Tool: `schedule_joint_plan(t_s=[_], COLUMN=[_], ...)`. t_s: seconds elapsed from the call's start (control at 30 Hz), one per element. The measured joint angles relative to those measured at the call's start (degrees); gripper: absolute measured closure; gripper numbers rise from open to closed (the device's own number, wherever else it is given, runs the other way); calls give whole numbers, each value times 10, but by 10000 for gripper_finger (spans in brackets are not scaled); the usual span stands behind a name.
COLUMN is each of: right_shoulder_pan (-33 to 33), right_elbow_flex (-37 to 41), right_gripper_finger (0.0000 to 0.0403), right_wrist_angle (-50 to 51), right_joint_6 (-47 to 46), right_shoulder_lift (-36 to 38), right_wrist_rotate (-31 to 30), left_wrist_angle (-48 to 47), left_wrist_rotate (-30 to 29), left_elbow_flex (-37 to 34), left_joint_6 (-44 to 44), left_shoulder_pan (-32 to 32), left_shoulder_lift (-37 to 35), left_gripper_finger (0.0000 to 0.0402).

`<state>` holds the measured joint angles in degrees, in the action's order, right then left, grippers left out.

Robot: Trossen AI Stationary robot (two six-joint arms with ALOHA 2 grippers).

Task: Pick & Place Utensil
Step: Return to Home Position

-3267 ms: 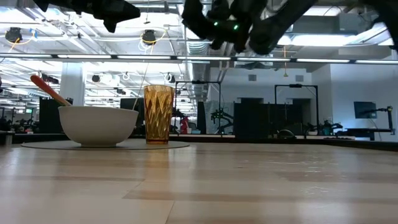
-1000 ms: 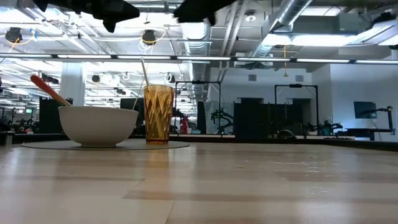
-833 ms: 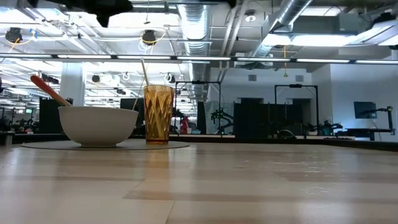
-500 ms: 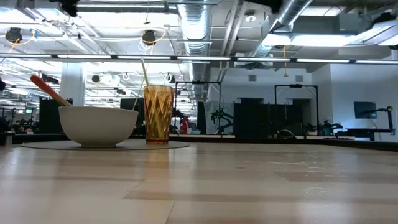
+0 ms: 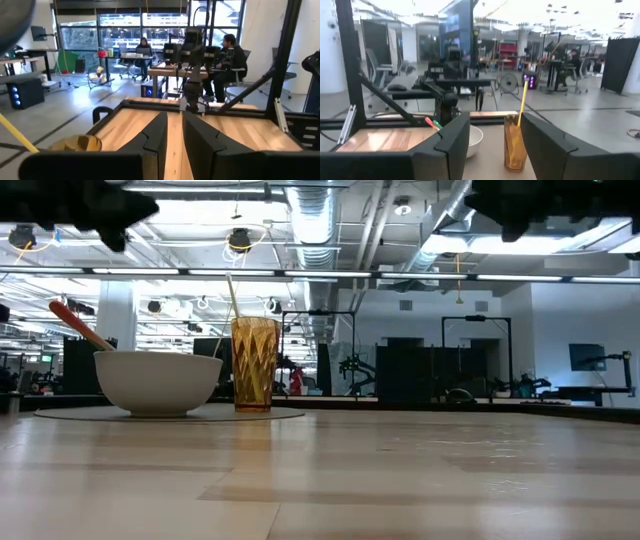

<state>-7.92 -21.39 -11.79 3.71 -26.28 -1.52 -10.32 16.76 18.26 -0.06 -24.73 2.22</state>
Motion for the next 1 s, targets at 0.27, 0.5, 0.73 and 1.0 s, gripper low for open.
schedule_joint_plan(t_s=[0.27,0.5,0.73,1.0], right_shoulder_pan=[15,31,30,30], right_elbow_flex=[80,169,210,210], right_gripper_finger=[236,235,235,236], right_wrist_angle=[-30,-151,-169,-157], right_joint_6=[-27,-27,-53,-17], right_shoulder_lift=[61,66,67,132], right_wrist_rotate=[0,0,-7,-15], left_wrist_angle=[186,277,283,283], left_wrist_rotate=[25,30,30,30], left_elbow_flex=[-120,-180,-180,-180], left_joint_6=[-14,-37,-39,-43], left_shoulder_pan=[0,0,0,0], left_shoulder_lift=[24,25,27,27], left_gripper_finger=[341,341,341,341])
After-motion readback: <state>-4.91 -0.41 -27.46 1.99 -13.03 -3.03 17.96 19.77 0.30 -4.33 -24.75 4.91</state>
